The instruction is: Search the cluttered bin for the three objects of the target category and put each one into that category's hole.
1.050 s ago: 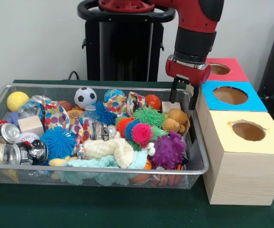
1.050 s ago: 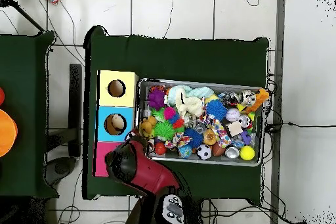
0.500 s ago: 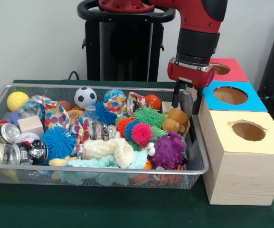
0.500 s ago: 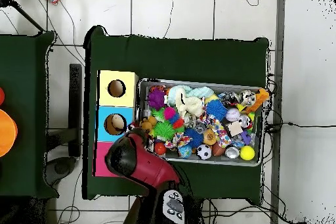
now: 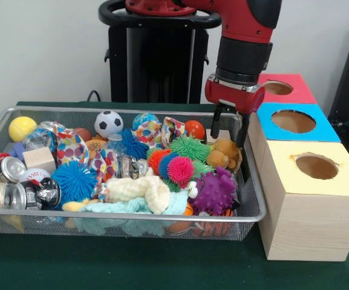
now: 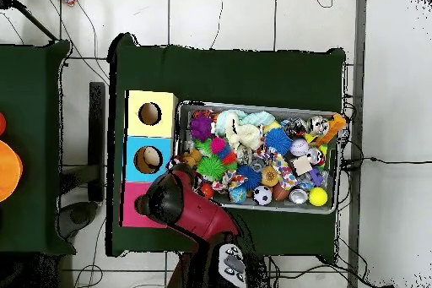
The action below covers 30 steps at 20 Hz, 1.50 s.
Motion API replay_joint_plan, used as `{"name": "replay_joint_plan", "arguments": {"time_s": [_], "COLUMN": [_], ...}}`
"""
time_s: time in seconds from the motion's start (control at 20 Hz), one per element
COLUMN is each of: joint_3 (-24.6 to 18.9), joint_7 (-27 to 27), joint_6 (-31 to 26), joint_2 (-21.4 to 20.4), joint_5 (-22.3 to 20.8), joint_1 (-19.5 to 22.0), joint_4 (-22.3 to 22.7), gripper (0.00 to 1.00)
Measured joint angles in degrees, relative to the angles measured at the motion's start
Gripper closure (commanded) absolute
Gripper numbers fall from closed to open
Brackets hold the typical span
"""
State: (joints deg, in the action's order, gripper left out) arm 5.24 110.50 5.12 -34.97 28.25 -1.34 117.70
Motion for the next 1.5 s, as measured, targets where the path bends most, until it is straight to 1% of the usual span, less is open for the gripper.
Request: {"name": "replay_joint_plan", "arguments": {"time_s": [0.4, 1.05, 1.5], "joint_3": [1.50, 1.51, 1.16], "joint_7": [0.00, 0.00, 0.00], "joint_6": [0.00, 0.02, 0.03], "joint_2": [1.52, 2.68, 2.92], "joint_5": [0.00, 0.01, 0.01], "joint_1": [-0.05, -1.58, -0.94], "joint_4": [-0.09, -0.11, -0.11], "gripper": [0.00, 0.00, 0.00]}}
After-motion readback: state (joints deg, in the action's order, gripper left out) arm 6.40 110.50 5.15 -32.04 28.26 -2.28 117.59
